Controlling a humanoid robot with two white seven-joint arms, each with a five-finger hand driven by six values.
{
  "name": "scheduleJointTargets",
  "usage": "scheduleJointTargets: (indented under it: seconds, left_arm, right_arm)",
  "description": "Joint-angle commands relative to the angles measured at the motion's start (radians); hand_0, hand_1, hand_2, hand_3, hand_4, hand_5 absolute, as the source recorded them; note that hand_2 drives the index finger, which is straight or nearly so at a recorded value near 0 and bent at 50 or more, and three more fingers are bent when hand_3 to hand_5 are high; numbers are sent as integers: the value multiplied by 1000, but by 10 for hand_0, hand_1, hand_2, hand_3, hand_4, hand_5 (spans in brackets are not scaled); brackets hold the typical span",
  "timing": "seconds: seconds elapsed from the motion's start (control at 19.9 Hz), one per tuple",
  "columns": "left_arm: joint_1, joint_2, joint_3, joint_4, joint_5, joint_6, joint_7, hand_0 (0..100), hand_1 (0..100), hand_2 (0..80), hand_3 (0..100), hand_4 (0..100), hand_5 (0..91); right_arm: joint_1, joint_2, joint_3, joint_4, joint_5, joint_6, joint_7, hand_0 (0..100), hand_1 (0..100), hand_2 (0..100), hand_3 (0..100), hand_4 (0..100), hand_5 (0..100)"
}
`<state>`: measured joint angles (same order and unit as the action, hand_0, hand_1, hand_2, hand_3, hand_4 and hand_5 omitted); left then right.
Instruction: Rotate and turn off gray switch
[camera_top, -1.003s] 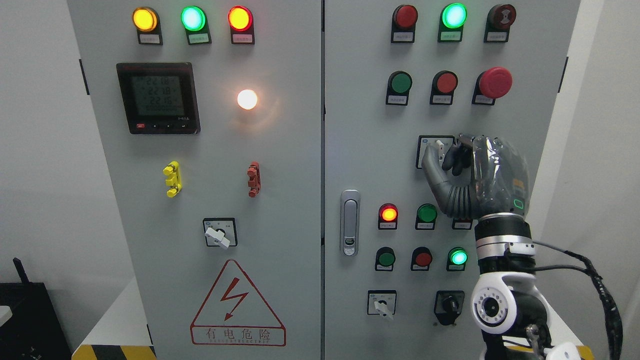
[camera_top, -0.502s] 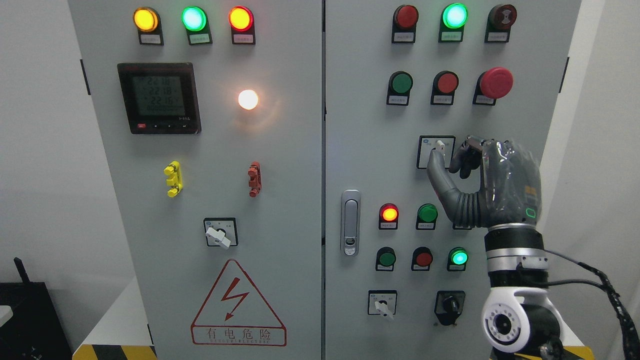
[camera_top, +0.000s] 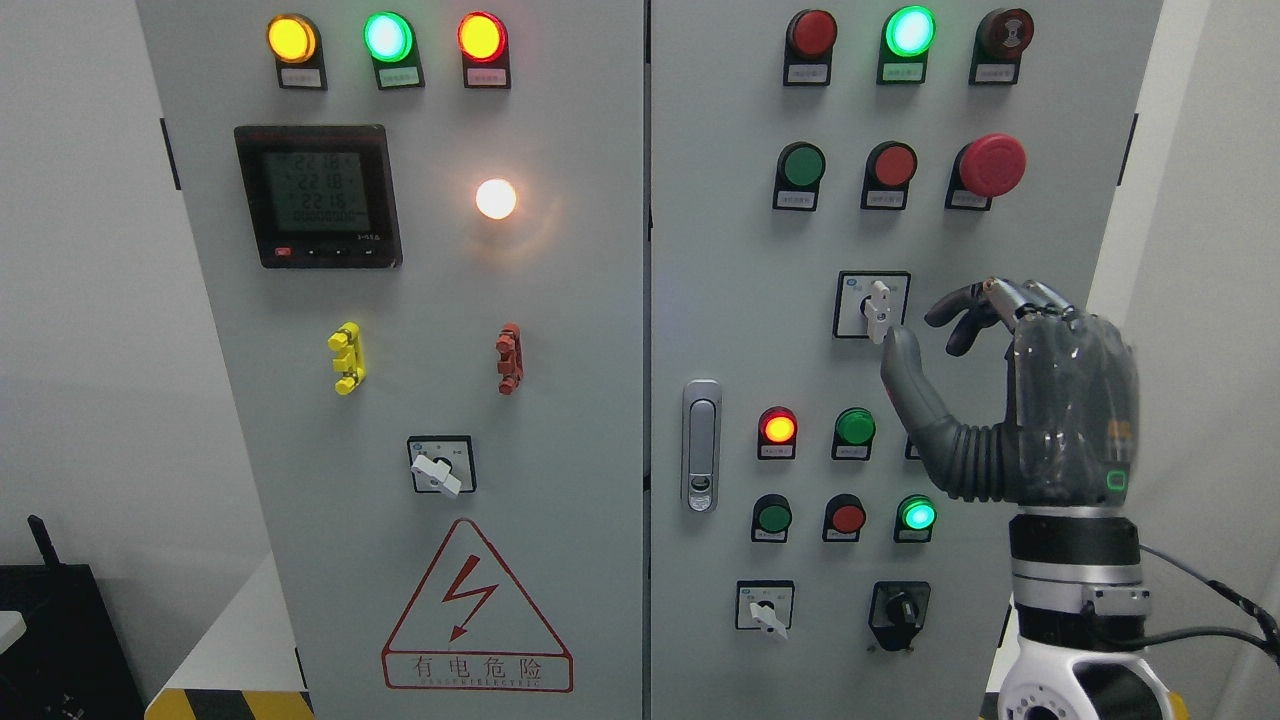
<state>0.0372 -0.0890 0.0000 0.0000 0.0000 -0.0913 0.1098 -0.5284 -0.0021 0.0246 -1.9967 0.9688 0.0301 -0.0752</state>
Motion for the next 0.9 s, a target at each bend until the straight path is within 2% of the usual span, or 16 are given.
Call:
scheduleJointTargets:
  seconds: [0.0, 0.1, 0.2, 0.35, 0.85]
  left_arm:
    - [0, 0, 32, 23, -8, 1, -1, 120, 389, 0, 0, 0, 0]
    - [0, 0, 32, 23, -8, 1, -1, 120, 389, 0, 0, 0, 0]
    - [1, 0, 32, 23, -8, 1, -1, 120, 389, 0, 0, 0, 0]
    - [0, 0, 32, 23, -8, 1, -1, 120, 389, 0, 0, 0, 0]
    - [0, 0, 32, 23, -8, 1, 1, 120, 389, 0, 0, 0, 0]
  right_arm:
    - [77, -29, -43, -93, -32, -76, -8, 505, 248, 183, 286, 179, 134]
    - [96, -30, -63, -93, -33, -108, -18, 461, 239, 87, 158, 47, 0]
    - [107, -30, -68, -93, -33, -131, -23, 424, 240, 42, 110, 0, 0]
    - [123, -32, -81, -93, -33, -159, -28, 389, 236, 0, 42, 0, 0]
    - [130, -39, -83, -93, -33, -165, -49, 312, 311, 0, 49, 0, 0]
